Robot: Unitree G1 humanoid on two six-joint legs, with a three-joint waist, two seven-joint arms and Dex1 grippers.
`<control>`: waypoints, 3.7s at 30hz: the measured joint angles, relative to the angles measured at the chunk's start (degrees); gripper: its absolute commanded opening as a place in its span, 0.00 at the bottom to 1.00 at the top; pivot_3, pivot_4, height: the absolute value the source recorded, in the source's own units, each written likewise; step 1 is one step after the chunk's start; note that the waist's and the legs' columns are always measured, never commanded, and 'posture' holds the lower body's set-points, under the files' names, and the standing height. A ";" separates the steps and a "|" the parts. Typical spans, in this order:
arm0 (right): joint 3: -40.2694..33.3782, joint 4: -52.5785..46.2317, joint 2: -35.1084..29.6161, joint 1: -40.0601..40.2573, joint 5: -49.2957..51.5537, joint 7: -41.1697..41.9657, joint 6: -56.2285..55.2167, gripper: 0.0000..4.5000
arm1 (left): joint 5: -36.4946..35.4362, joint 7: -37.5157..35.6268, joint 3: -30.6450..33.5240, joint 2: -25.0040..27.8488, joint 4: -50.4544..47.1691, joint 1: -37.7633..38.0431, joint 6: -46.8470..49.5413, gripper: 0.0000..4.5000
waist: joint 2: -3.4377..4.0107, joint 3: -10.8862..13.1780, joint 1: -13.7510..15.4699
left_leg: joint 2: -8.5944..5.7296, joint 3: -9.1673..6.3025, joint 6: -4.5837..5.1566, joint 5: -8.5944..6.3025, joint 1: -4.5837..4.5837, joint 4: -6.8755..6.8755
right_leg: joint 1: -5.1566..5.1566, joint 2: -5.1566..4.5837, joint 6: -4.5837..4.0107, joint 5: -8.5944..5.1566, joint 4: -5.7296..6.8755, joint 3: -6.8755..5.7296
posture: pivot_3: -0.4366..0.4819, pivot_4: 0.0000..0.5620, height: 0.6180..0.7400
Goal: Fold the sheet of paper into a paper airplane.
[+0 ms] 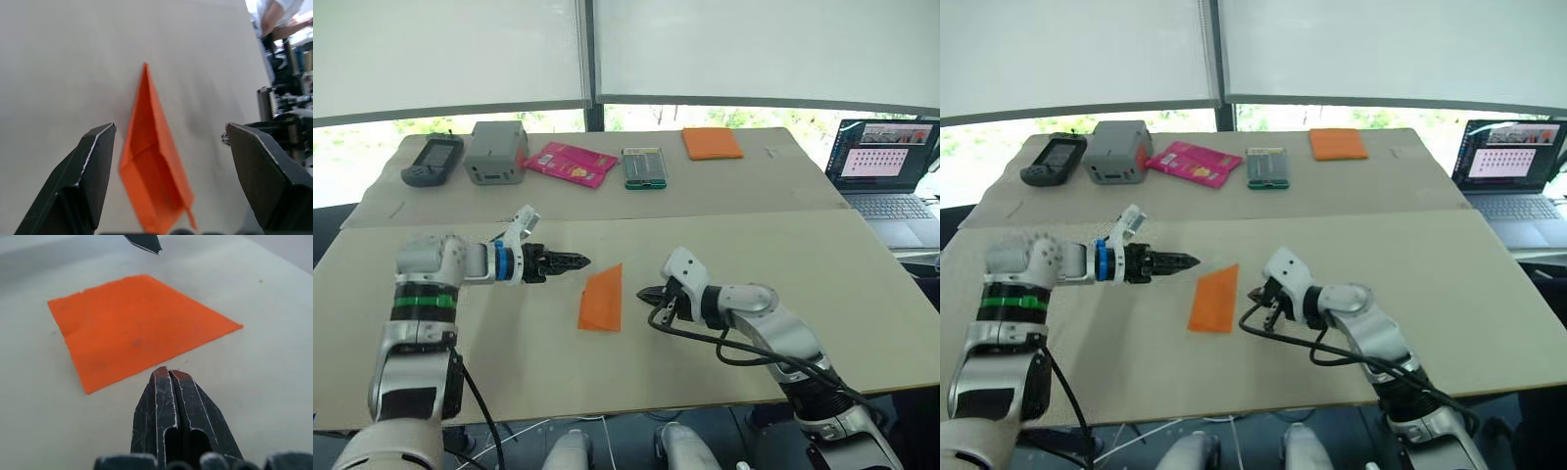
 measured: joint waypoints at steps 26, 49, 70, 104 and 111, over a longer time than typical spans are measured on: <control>-3.50 -4.85 -8.57 1.84 2.34 3.16 -3.36 0.00 | 4.48 -5.21 -8.99 -6.19 14.19 -5.70 2.91 0.01 | -0.09 0.06 0.28 | -0.04 0.04 -0.02 -0.01 -0.18 0.09 | -0.08 -0.04 0.02 0.00 0.00 0.06 | 0.48 0.27 1.00; -5.70 -4.39 -10.72 0.62 2.80 3.16 -3.38 0.00 | 1.61 78.30 66.59 -41.99 -32.60 -2.64 12.58 0.01 | -0.58 0.33 0.63 | -0.46 0.12 -0.32 -0.08 -0.27 0.22 | -0.23 -0.40 0.07 0.52 0.02 0.43 | 0.48 0.27 1.00; -4.24 -3.52 -6.59 -0.83 2.92 3.19 -3.19 0.00 | -54.01 89.85 32.45 -12.64 -11.43 13.47 12.55 0.99 | -0.72 0.39 -0.57 | -0.29 0.12 -0.62 -0.04 0.45 0.07 | 0.17 -0.16 -0.12 0.44 0.22 0.55 | 0.48 0.27 1.00; 7.14 28.90 19.79 -14.49 -9.16 -8.40 -16.84 0.96 | -10.55 6.60 12.21 26.71 -42.38 53.91 -38.53 1.00 | -0.61 0.45 -0.07 | 0.22 0.54 -0.95 0.15 -0.34 -0.28 | -0.80 0.00 -0.57 0.44 0.07 0.41 | 0.48 0.27 1.00; 7.35 36.80 22.23 -18.72 -10.48 -7.83 -21.61 0.70 | -8.63 6.16 12.90 25.38 -42.05 52.51 -38.25 1.00 | -0.61 0.45 -0.07 | 0.22 0.49 -0.95 0.15 -0.31 -0.25 | -0.77 0.03 -0.57 0.45 0.11 0.40 | 0.48 0.27 1.00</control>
